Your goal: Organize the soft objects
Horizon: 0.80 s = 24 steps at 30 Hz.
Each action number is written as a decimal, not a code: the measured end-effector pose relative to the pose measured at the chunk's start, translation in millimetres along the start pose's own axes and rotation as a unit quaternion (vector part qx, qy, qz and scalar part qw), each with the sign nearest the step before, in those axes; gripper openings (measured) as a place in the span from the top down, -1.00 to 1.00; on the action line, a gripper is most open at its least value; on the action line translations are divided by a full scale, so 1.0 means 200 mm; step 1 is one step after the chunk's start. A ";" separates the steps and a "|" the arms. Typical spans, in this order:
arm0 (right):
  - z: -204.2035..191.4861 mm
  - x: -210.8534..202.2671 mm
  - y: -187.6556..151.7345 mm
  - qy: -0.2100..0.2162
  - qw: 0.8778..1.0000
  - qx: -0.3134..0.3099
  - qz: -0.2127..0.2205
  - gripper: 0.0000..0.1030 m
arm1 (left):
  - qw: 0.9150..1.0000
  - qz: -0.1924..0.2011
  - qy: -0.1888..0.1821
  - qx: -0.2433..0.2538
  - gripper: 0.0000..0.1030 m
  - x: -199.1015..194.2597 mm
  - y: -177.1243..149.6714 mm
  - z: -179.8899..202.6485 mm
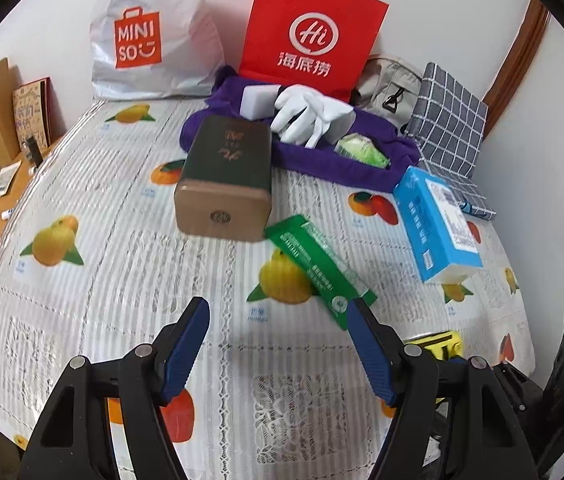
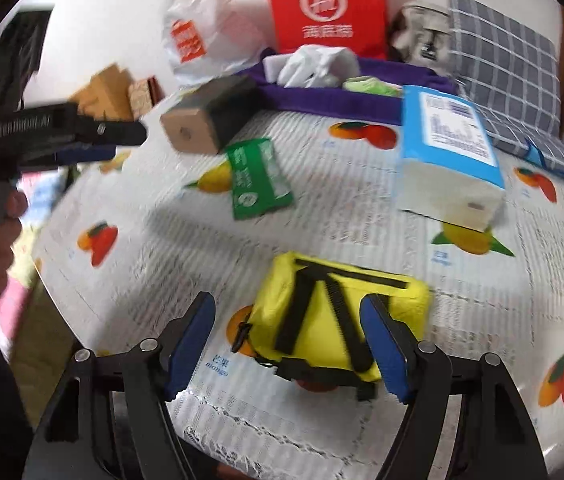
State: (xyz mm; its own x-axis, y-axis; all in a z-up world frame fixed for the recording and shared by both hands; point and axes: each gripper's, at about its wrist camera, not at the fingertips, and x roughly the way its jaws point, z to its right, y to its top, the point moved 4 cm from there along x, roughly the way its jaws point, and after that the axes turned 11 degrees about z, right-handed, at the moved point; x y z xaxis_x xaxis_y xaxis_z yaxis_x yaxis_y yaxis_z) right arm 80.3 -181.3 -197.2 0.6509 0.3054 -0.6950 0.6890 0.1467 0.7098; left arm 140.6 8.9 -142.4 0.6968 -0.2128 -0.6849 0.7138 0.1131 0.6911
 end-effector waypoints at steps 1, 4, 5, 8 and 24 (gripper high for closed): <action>-0.01 0.03 -0.01 -0.003 1.000 -0.002 -0.008 -0.12 | 1.000 -0.001 0.002 0.001 -0.34 0.01 -0.01 0.00; 0.01 0.10 -0.04 -0.027 1.000 0.005 -0.014 0.11 | 1.000 -0.002 0.006 0.001 -0.34 0.02 -0.02 -0.01; 0.01 0.10 -0.05 -0.031 0.999 0.005 -0.006 0.11 | 1.000 -0.002 0.005 0.001 -0.34 0.02 -0.02 0.00; 0.03 0.10 -0.05 -0.026 1.000 0.012 0.004 0.23 | 1.000 -0.003 0.005 0.005 -0.34 0.03 -0.03 0.02; 0.30 0.03 -0.07 -0.051 0.997 0.053 0.039 0.43 | 0.999 -0.045 0.020 0.002 -0.34 0.23 -0.16 0.11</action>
State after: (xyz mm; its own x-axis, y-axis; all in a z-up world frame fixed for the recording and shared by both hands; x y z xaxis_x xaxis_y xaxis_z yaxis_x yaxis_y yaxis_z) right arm 92.7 -238.1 -218.2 0.7291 0.2131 -0.6504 0.6615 0.0241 0.7495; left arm 148.5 -26.3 -191.0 0.6319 -0.1827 -0.7532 0.7737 0.0921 0.6268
